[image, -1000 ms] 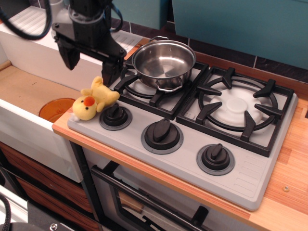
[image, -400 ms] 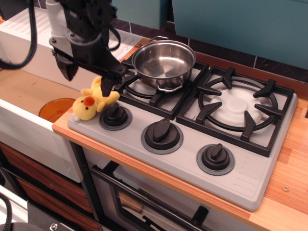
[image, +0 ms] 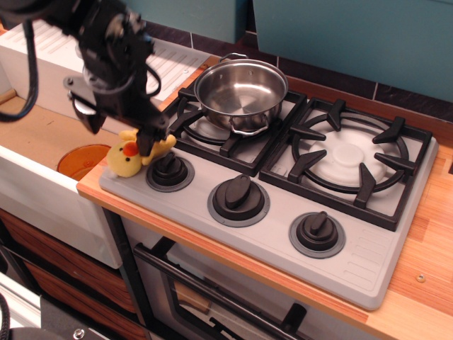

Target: Put pan on stove and put stuffedduck in pan

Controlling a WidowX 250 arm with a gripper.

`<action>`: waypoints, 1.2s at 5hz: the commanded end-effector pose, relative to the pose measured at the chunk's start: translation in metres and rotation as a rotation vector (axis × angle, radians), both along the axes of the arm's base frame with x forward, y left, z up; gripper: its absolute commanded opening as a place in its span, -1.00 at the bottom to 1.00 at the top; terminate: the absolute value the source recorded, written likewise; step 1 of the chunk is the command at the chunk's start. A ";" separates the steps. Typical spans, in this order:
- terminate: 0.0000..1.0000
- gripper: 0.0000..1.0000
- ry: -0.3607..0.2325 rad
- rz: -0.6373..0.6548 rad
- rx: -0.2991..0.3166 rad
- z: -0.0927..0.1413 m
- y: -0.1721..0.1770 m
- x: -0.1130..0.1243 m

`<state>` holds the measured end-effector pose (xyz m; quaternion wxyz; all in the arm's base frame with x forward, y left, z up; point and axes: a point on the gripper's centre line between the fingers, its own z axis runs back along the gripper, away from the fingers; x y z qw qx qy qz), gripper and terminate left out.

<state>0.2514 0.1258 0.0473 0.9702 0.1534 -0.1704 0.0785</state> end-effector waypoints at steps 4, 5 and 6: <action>-1.00 -1.00 -0.014 0.027 0.004 -0.009 0.002 -0.001; -1.00 -1.00 0.014 0.029 0.010 -0.011 0.002 -0.002; -1.00 -1.00 0.034 0.033 0.015 -0.012 0.002 -0.002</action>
